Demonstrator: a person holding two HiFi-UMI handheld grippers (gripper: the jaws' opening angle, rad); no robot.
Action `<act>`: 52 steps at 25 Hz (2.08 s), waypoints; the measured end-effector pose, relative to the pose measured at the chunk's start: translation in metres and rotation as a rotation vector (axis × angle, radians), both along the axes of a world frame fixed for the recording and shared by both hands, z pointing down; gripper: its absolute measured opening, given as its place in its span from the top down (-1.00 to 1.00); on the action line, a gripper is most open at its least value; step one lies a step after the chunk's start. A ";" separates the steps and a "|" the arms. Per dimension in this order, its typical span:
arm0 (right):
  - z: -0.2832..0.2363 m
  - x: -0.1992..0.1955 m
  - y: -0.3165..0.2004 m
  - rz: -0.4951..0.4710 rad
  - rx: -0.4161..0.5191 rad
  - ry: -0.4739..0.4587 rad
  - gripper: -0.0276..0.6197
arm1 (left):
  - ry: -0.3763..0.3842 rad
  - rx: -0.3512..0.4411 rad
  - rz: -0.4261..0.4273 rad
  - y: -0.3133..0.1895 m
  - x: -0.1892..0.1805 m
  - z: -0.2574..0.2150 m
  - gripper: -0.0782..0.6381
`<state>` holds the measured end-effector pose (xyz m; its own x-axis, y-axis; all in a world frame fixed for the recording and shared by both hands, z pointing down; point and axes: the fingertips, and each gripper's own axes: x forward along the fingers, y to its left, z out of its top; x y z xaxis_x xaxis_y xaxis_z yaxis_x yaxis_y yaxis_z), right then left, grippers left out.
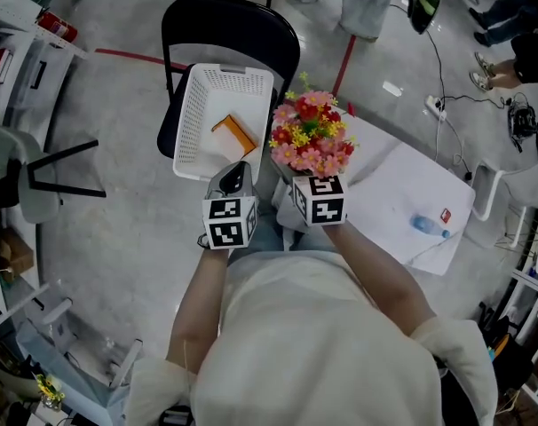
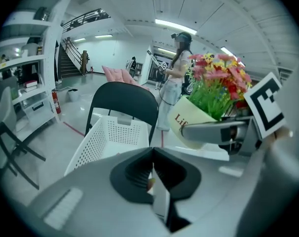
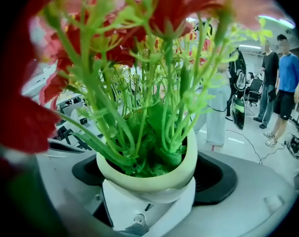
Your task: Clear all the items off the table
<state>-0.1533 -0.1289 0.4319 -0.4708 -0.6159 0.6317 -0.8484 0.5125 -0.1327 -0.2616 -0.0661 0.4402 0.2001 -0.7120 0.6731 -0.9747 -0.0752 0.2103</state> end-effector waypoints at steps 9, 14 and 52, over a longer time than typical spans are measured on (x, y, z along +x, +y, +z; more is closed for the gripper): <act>0.019 -0.059 -0.012 -0.062 -0.018 -0.001 -0.71 | 0.003 -0.021 -0.055 0.005 -0.045 0.015 0.76; 0.031 -0.093 -0.021 -0.097 -0.025 0.004 -0.71 | 0.006 -0.032 -0.083 0.005 -0.070 0.023 0.76; 0.198 -0.225 -0.108 -0.097 -0.138 0.113 -0.71 | 0.094 -0.113 -0.216 -0.028 -0.156 0.100 0.76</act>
<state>-0.3782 -0.2371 0.6300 -0.4452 -0.4749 0.7591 -0.8092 0.5764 -0.1140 -0.4176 -0.0941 0.5404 0.1172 -0.6662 0.7365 -0.9413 0.1619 0.2962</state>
